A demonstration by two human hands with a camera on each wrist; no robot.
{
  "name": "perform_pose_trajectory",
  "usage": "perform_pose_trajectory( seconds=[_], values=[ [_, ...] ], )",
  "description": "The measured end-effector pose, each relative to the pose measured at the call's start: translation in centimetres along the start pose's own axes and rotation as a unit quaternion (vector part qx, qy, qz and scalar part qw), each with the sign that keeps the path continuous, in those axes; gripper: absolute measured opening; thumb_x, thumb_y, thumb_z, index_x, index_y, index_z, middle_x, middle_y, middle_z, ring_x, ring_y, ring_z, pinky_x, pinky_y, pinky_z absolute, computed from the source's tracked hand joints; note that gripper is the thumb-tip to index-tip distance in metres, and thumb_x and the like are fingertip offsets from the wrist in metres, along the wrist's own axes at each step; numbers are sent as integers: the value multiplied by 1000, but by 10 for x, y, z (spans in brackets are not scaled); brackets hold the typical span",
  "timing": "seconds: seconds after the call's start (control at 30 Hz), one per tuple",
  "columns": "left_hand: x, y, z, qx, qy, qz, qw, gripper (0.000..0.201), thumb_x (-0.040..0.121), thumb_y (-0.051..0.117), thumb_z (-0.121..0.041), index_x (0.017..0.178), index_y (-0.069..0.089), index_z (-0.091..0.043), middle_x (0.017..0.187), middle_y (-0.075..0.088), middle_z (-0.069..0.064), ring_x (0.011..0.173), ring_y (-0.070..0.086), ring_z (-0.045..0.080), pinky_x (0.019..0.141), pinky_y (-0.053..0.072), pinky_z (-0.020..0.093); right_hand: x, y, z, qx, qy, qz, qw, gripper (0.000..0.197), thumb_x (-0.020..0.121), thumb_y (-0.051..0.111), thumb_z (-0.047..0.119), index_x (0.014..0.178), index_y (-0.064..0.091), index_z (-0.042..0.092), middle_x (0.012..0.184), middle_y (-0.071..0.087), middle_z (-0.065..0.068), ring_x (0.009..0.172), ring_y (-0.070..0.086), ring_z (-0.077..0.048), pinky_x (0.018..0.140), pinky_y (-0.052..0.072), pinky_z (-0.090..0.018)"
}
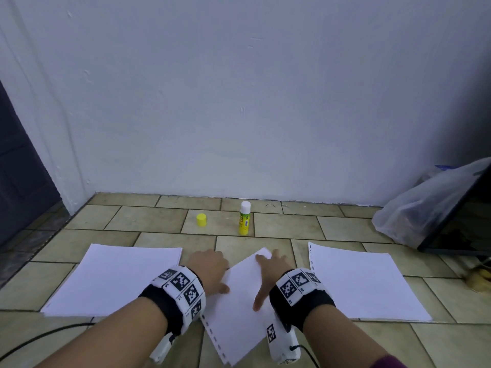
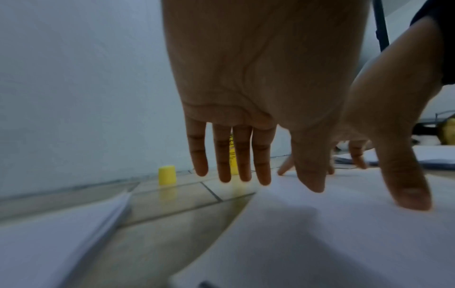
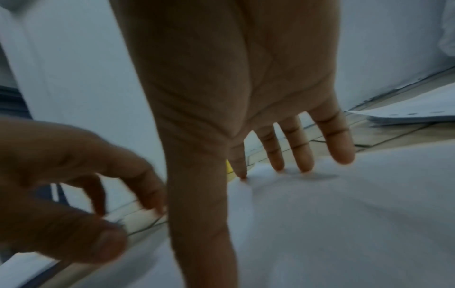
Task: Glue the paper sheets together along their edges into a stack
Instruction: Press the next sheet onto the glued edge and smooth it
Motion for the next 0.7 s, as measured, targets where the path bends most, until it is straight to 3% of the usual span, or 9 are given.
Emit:
perform_pose_trajectory(
  seconds=[0.07, 0.17, 0.3, 0.37, 0.43, 0.57, 0.63, 0.7],
  values=[
    [1, 4, -15, -43, 42, -25, 998, 51, 92, 57, -44, 133, 46, -15, 135, 46, 3, 124, 43, 21, 98, 38, 34, 1, 0, 20, -24, -30, -3, 999, 105, 63, 85, 32, 145, 22, 14, 138, 34, -14, 129, 33, -33, 103, 41, -45],
    [-1, 12, -21, -37, 46, -20, 998, 50, 92, 58, -40, 132, 45, -12, 133, 46, 6, 123, 43, 23, 99, 39, 35, -1, 0, 38, -6, -58, -18, 998, 74, 76, 74, 14, 136, 32, 9, 134, 40, -12, 128, 37, -32, 103, 39, -42],
    [-4, 14, -13, -48, 31, -9, 998, 48, 91, 59, -37, 131, 49, -13, 129, 47, 5, 120, 45, 23, 95, 41, 35, -3, 4, 43, 18, -62, -20, 998, 57, 92, 57, 21, 142, 31, 14, 142, 36, -7, 131, 35, -29, 104, 36, -43],
    [-4, 13, -9, -54, 21, -4, 998, 46, 91, 60, -37, 129, 52, -14, 127, 48, 5, 119, 47, 22, 96, 42, 34, -7, 0, 50, 24, -70, -34, 997, 59, 92, 59, 29, 141, 31, 13, 141, 38, -7, 133, 32, -30, 104, 34, -44],
    [-3, 10, -5, -46, 10, -9, 999, 46, 89, 62, -40, 126, 54, -14, 125, 50, 5, 118, 49, 23, 96, 42, 34, -10, -1, 62, 21, -95, -28, 995, 62, 86, 67, 27, 136, 34, 9, 136, 41, -10, 130, 33, -31, 101, 38, -44],
    [3, 17, 11, -58, -30, -25, 998, 70, 83, 67, -48, 136, 40, -12, 138, 40, 5, 130, 38, 20, 103, 38, 34, -1, 4, 72, 18, -124, -11, 992, 73, 78, 76, 17, 137, 34, 10, 132, 44, -15, 128, 36, -31, 100, 42, -44],
    [6, 29, 18, -86, -50, -10, 995, 82, 84, 64, -51, 144, 28, -10, 150, 28, 7, 138, 29, 20, 108, 35, 36, 4, 5, 73, 5, -128, -10, 992, 82, 77, 77, 17, 143, 28, 11, 146, 31, -15, 135, 30, -31, 105, 38, -46],
    [9, 42, 20, -91, -59, 21, 994, 92, 88, 59, -51, 151, 10, -6, 160, 8, 7, 147, 12, 20, 114, 29, 40, 5, 4, 75, -18, -135, -18, 991, 90, 79, 76, 15, 149, 20, 13, 158, 7, -8, 143, 16, -28, 109, 32, -50]
  ],
)
Point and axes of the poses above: each hand's wrist, its own x-axis towards the middle knuckle, its own y-axis out of the palm, z = x × y, the point moved 9 cm from there along x, towards the middle knuckle
